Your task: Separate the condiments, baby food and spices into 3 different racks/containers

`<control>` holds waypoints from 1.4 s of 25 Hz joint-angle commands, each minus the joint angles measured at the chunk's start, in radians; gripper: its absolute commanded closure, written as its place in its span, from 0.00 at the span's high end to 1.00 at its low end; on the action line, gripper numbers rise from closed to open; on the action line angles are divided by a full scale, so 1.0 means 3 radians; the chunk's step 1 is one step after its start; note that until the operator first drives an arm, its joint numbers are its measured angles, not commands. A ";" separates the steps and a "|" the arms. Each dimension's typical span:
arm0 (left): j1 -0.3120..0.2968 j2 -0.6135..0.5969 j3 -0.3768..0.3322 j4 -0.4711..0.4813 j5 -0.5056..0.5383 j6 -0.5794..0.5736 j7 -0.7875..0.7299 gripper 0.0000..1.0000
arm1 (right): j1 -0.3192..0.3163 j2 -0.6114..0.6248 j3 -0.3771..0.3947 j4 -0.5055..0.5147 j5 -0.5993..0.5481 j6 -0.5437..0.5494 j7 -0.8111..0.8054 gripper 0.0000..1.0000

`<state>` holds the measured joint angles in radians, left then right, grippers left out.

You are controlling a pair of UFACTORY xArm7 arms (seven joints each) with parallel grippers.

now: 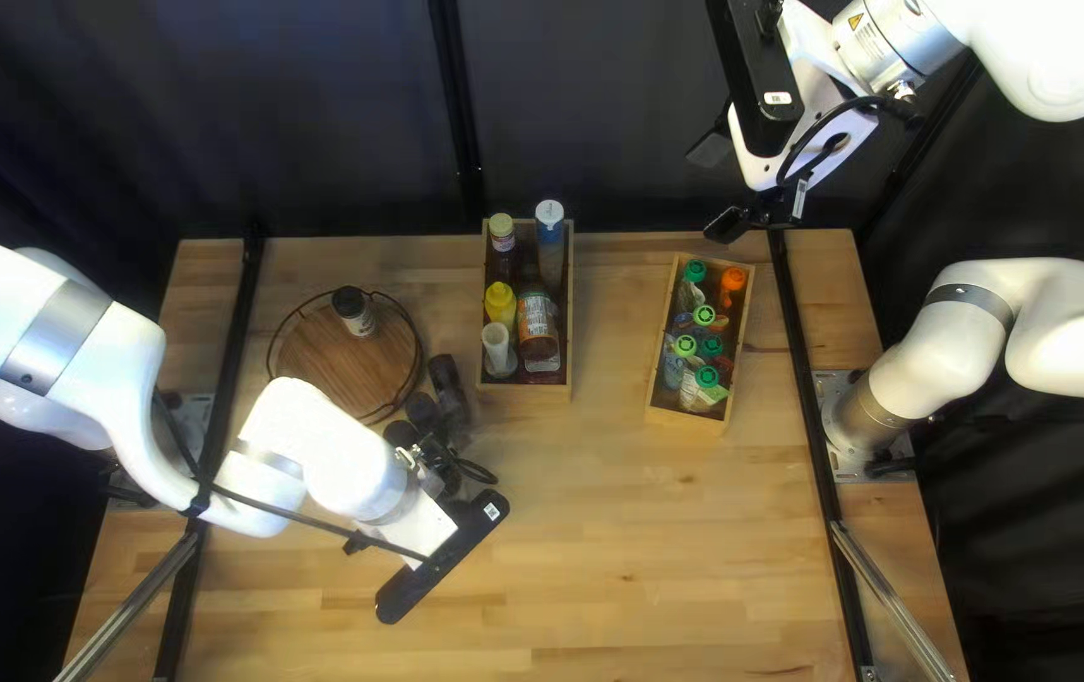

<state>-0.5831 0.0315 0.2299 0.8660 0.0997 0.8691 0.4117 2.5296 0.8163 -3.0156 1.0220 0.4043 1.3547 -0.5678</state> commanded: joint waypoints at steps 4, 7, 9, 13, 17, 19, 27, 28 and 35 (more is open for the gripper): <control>0.0001 0.0013 -0.0001 0.0084 -0.0023 0.0086 0.0042 0.00 | 0.0000 0.0000 0.0000 0.0000 0.0000 0.0000 0.0000 1.00; 0.0002 -0.0002 0.0000 0.0109 -0.0024 0.0128 0.0047 0.00 | 0.0000 0.0000 0.0000 0.0000 0.0000 0.0000 0.0000 1.00; -0.0004 -0.0023 -0.0005 0.0138 -0.0013 0.0173 0.0027 0.00 | 0.0000 0.0000 0.0000 0.0000 0.0000 0.0000 0.0000 1.00; -0.0043 -0.0116 -0.0046 0.0312 -0.0025 0.0418 -0.0010 0.00 | 0.0000 0.0000 0.0000 0.0000 0.0000 0.0000 0.0000 1.00; -0.0096 -0.0343 -0.0107 0.0487 -0.0032 0.0784 -0.0046 0.00 | 0.0000 0.0000 0.0000 0.0000 0.0000 0.0000 0.0000 1.00; -0.0107 -0.0451 -0.0127 0.0539 -0.0013 0.0929 -0.0064 0.00 | 0.0000 0.0000 0.0000 0.0000 0.0000 0.0000 0.0000 1.00; 0.0062 -0.1139 -0.0078 0.0499 0.0295 0.1591 -0.0093 0.00 | 0.0000 0.0000 0.0000 0.0000 0.0000 0.0000 0.0000 1.00; 0.0104 -0.1225 -0.0064 0.0439 0.0357 0.1630 -0.0115 0.00 | 0.0000 0.0000 0.0000 0.0000 0.0000 0.0000 0.0000 1.00; 0.0513 -0.1815 0.0197 -0.0227 0.0800 0.1551 -0.0143 0.00 | 0.0000 0.0000 0.0000 0.0000 0.0000 0.0000 0.0000 1.00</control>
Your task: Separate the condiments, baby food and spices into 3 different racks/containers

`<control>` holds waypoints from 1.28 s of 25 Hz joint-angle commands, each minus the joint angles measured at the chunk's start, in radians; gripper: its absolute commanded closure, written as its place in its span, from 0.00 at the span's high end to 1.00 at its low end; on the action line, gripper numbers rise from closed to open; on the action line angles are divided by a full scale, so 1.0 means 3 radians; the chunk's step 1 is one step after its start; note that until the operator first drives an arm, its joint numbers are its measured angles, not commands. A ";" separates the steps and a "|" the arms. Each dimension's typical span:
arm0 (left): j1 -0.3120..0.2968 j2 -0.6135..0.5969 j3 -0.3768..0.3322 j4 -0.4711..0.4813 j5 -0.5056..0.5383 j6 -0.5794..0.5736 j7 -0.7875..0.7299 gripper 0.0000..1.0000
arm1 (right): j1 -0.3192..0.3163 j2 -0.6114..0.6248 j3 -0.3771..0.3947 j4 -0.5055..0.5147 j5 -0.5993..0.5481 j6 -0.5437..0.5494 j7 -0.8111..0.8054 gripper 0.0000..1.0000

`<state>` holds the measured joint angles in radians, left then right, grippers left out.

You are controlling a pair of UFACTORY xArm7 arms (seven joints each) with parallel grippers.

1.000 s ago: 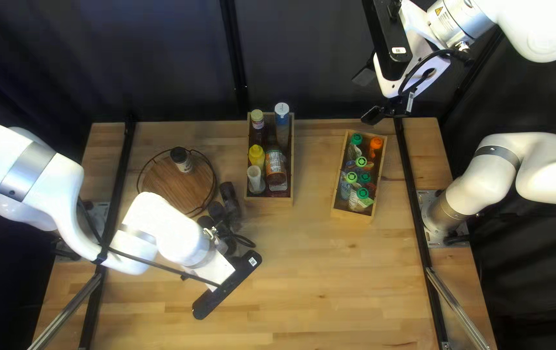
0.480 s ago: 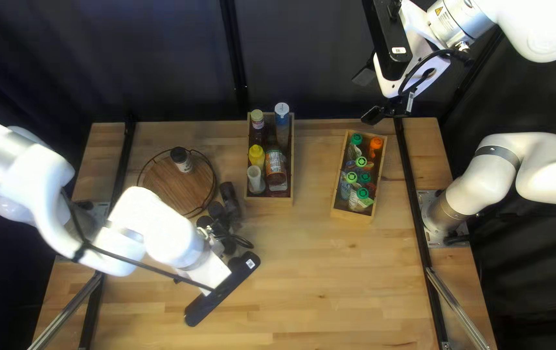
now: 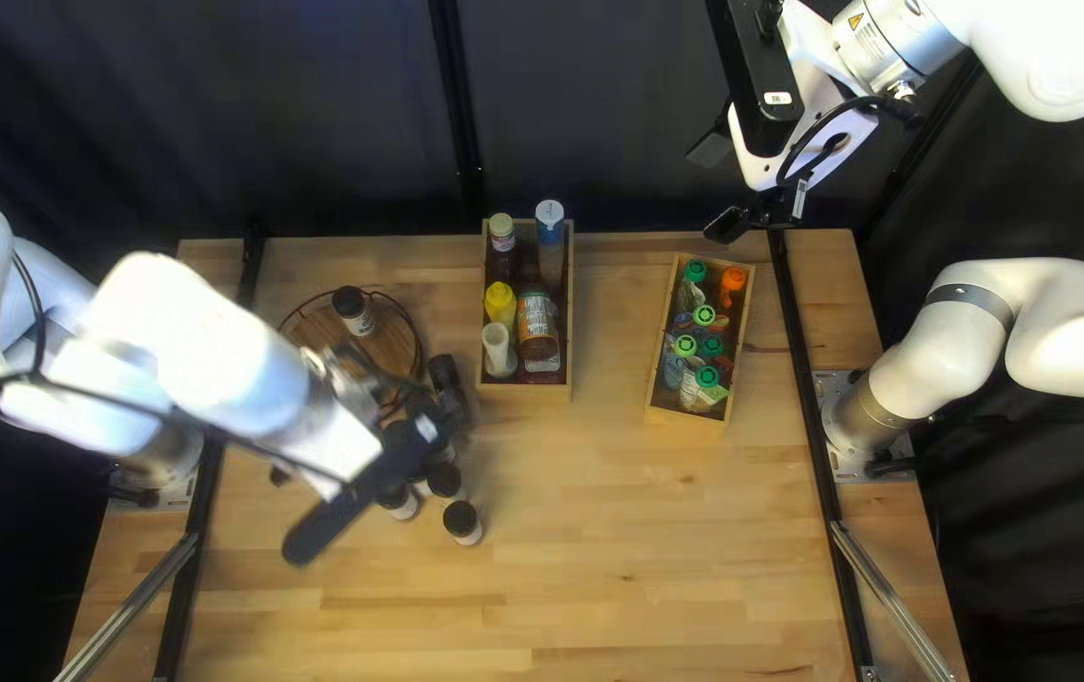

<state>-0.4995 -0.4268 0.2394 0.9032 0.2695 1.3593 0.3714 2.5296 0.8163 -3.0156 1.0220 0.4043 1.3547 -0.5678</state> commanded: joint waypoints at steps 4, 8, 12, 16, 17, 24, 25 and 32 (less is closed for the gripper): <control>0.0463 -0.0474 0.0337 -0.0664 0.0445 -0.0242 -0.0038 0.00 | 0.0000 0.0000 0.0000 0.0000 0.0000 0.0000 0.0000 1.00; 0.0640 -0.0577 0.0430 -0.0941 0.0603 -0.0410 -0.0169 0.00 | 0.0000 0.0000 0.0000 0.0000 0.0000 0.0000 0.0000 1.00; 0.0703 -0.0531 0.0461 -0.1061 0.0654 -0.0511 -0.0280 0.00 | 0.0000 0.0000 0.0000 0.0000 0.0000 0.0000 0.0000 1.00; 0.0744 -0.0489 0.0510 -0.1156 0.0688 -0.0597 -0.0326 0.00 | 0.0000 0.0000 0.0000 0.0000 0.0000 0.0000 0.0000 1.00; 0.0760 -0.0468 0.0540 -0.1195 0.0699 -0.0642 -0.0331 0.00 | 0.0000 0.0000 0.0000 0.0000 0.0000 0.0000 0.0000 1.00; 0.0756 -0.0398 0.0599 -0.1267 0.0655 -0.0733 -0.0341 0.00 | 0.0000 0.0000 0.0000 0.0000 0.0000 0.0000 0.0000 1.00; 0.0749 -0.0379 0.0612 -0.1266 0.0640 -0.0740 -0.0326 0.00 | 0.0000 0.0000 0.0000 0.0000 0.0000 0.0000 0.0000 1.00; 0.0717 -0.0219 0.0734 -0.1259 0.0570 -0.0846 -0.0206 0.00 | 0.0000 0.0000 0.0000 0.0000 0.0000 0.0000 0.0000 1.00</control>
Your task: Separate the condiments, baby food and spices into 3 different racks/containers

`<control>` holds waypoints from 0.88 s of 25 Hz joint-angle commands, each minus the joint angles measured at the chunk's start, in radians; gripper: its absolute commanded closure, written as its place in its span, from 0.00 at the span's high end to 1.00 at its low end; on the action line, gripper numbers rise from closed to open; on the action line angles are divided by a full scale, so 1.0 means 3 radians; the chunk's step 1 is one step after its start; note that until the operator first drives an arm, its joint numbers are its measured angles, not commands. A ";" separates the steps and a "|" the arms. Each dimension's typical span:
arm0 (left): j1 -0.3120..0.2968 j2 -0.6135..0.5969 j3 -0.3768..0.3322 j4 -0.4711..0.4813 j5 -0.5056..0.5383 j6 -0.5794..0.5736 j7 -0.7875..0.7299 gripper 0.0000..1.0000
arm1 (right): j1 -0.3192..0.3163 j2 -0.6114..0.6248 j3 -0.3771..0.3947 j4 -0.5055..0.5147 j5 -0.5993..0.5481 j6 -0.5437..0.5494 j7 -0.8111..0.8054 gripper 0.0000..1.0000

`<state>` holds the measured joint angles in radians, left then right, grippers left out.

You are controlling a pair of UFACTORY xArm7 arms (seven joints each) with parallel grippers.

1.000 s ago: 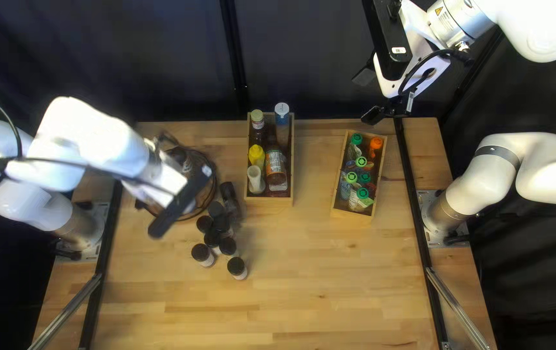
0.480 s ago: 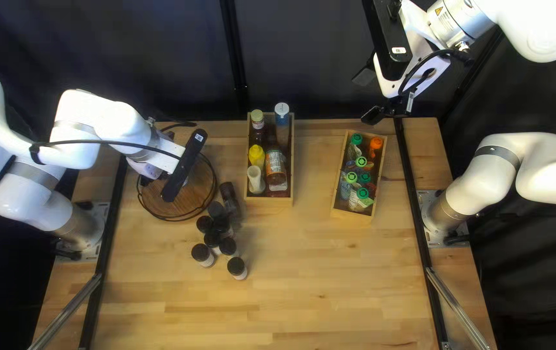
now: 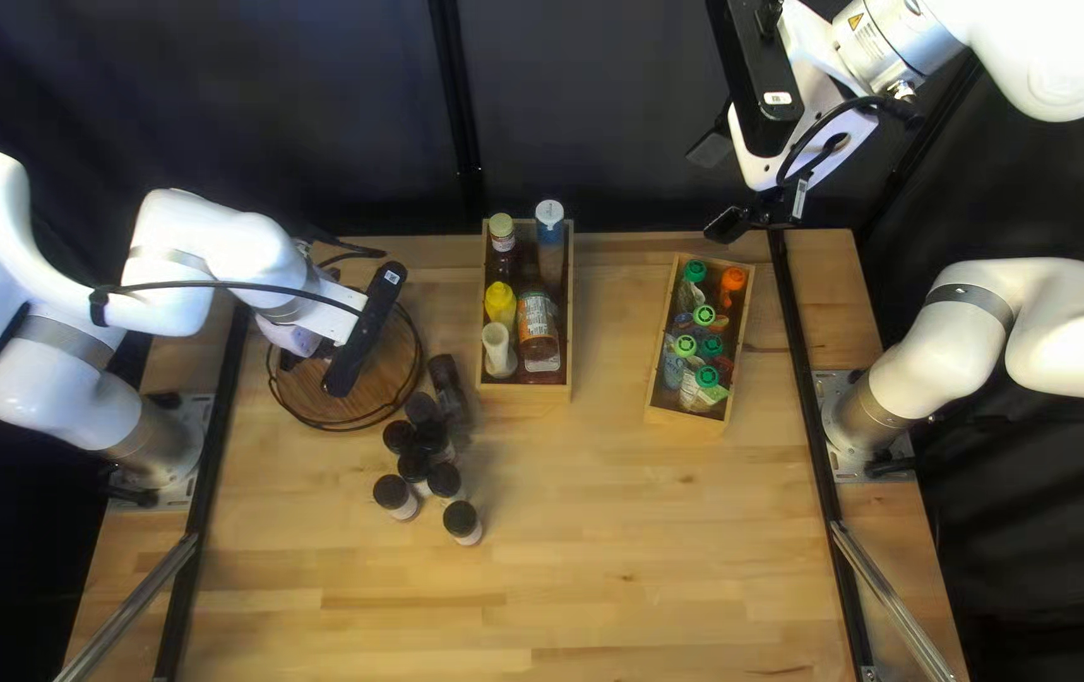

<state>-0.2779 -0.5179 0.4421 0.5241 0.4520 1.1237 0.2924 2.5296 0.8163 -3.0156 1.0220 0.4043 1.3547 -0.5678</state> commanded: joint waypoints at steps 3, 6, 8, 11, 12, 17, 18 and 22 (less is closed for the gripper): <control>-0.0040 0.0129 0.0088 0.0004 -0.0071 -0.0092 0.0097 0.00 | 0.0000 0.0000 0.0000 0.0000 0.0000 0.0000 0.0000 1.00; -0.0055 0.0121 0.0085 0.0014 -0.0095 -0.0064 0.0118 0.19 | 0.0000 0.0000 0.0000 0.0000 0.0000 0.0000 0.0000 1.00; -0.0082 0.0110 0.0057 0.0049 -0.0127 -0.0015 0.0118 0.92 | 0.0000 0.0000 0.0000 0.0000 0.0000 0.0000 0.0000 1.00; -0.0140 0.0085 -0.0026 0.0148 -0.0191 0.0097 0.0081 1.00 | 0.0000 0.0000 0.0000 0.0000 0.0000 0.0000 0.0000 1.00; -0.0150 0.0081 -0.0042 0.0166 -0.0201 0.0114 0.0072 1.00 | 0.0000 0.0000 0.0000 0.0000 0.0000 0.0000 0.0000 1.00; -0.0358 0.0224 -0.0216 0.0492 -0.0403 0.0281 0.0023 1.00 | 0.0000 0.0000 0.0000 0.0000 0.0000 0.0000 0.0000 1.00; -0.0431 0.0296 -0.0257 0.0602 -0.0471 0.0311 0.0030 1.00 | 0.0000 0.0000 0.0000 0.0000 0.0000 0.0000 0.0000 1.00; -0.0608 0.0470 -0.0348 0.0882 -0.0639 0.0382 0.0089 1.00 | 0.0000 0.0000 0.0000 0.0000 0.0000 0.0000 0.0000 1.00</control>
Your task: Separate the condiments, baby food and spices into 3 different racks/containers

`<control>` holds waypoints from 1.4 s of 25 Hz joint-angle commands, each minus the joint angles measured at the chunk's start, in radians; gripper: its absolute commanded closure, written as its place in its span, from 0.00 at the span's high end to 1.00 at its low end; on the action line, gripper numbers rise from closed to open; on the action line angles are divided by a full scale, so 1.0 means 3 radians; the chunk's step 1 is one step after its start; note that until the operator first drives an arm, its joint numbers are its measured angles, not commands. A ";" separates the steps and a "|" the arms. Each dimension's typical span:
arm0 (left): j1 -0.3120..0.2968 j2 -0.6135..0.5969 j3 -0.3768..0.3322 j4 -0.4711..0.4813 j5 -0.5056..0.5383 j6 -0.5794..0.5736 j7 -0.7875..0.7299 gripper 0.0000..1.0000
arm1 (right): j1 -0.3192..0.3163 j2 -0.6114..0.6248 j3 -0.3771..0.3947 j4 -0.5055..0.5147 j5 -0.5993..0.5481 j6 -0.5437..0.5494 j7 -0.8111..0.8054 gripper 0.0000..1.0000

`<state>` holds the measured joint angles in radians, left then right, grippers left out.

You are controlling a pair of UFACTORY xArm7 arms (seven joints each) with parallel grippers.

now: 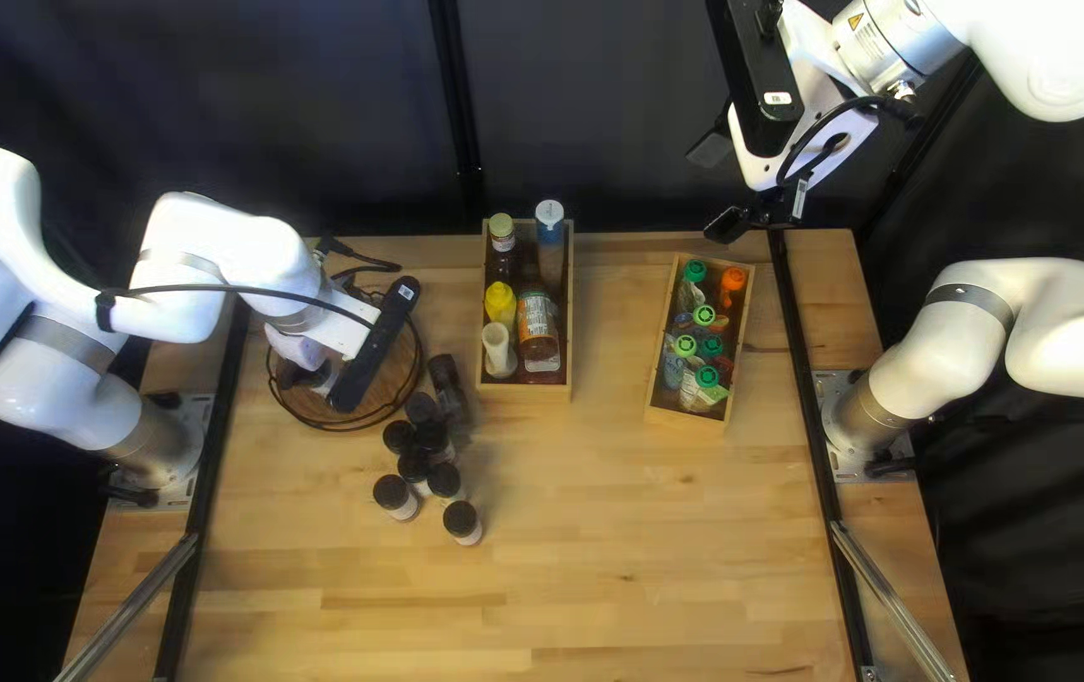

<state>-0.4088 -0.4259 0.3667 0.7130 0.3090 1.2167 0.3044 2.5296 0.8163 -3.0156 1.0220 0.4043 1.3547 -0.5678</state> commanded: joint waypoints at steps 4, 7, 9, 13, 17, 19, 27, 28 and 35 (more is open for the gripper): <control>-0.0370 0.0408 -0.0174 0.0583 -0.0383 0.0071 0.0168 1.00 | 0.0000 0.0000 0.0000 0.0000 0.0000 0.0000 0.0000 1.00; -0.0480 0.0656 -0.0200 0.0809 -0.0543 0.0019 0.0287 1.00 | 0.0000 0.0000 0.0000 0.0000 0.0000 0.0000 0.0000 1.00; -0.0539 0.0859 -0.0213 0.0966 -0.0662 -0.0040 0.0402 1.00 | 0.0000 0.0000 0.0000 0.0000 0.0000 0.0000 0.0000 1.00; -0.0615 0.1208 -0.0251 0.1190 -0.0851 -0.0204 0.0647 1.00 | 0.0000 0.0000 0.0000 0.0000 0.0000 0.0000 0.0000 1.00; -0.0635 0.1431 -0.0271 0.1305 -0.0996 -0.0333 0.0946 1.00 | 0.0000 0.0000 0.0000 0.0000 0.0000 0.0000 0.0000 1.00; -0.0634 0.1590 -0.0287 0.1385 -0.1076 -0.0390 0.1152 1.00 | 0.0000 0.0000 0.0000 0.0000 0.0000 0.0000 0.0000 1.00; -0.0627 0.1951 -0.0337 0.1464 -0.1139 -0.0635 0.1563 1.00 | 0.0000 0.0000 0.0000 0.0000 0.0000 0.0000 0.0000 1.00; -0.0633 0.1982 -0.0345 0.1449 -0.1129 -0.0686 0.1583 1.00 | 0.0000 0.0000 0.0000 0.0000 0.0000 0.0000 0.0000 1.00; -0.0694 0.2125 -0.0355 0.1296 -0.0967 -0.1001 0.1514 1.00 | 0.0000 0.0000 0.0000 0.0000 0.0000 0.0000 0.0000 1.00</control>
<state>-0.6089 0.1934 0.2604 1.1140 0.0000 0.9438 0.7705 2.5296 0.8163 -3.0156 1.0220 0.4043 1.3547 -0.5678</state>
